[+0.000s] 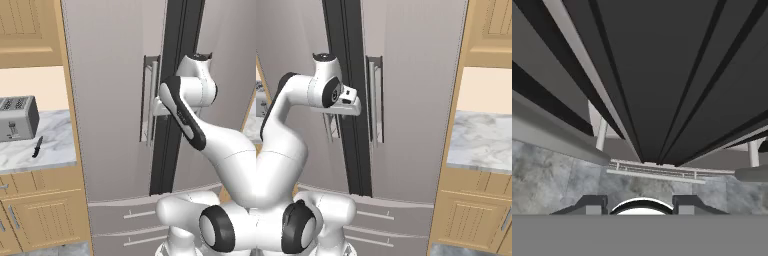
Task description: Retrieve the butter from the fridge and place it on a plate on the dining table. Then retrieve the butter knife by the fridge and place it near the plate.
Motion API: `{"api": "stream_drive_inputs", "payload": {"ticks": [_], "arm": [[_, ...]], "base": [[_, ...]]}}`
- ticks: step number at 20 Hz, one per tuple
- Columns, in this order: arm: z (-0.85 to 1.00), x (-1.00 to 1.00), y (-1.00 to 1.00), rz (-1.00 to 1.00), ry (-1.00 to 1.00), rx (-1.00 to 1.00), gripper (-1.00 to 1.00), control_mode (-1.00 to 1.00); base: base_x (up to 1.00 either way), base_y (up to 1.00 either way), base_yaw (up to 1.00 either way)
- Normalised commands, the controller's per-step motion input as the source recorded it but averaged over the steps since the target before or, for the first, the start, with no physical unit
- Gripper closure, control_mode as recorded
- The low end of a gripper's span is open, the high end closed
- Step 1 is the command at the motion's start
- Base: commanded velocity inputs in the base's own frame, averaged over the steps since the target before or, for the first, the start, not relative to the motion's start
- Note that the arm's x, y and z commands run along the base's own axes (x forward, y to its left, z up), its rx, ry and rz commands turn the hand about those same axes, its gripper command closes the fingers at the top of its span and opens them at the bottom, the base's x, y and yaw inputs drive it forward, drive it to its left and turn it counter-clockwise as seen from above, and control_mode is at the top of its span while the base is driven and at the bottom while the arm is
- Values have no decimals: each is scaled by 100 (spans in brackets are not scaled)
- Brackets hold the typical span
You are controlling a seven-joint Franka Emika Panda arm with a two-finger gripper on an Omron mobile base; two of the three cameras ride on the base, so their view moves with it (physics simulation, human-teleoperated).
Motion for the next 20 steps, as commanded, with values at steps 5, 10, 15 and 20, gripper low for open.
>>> {"api": "stream_drive_inputs", "payload": {"ticks": [5, 10, 15, 20], "arm": [[-2, -27, 0, 0, -12, 0, -100, -100], [-24, -42, -1, 0, -26, 0, -100, -100], [-5, -6, 0, -1, -2, 0, -100, -100], [0, 0, 0, 0, 0, 0, -100, 100]], "base": [[0, 0, 0], [0, 0, 0], [0, 0, 0], [-24, 0, -3]]}}
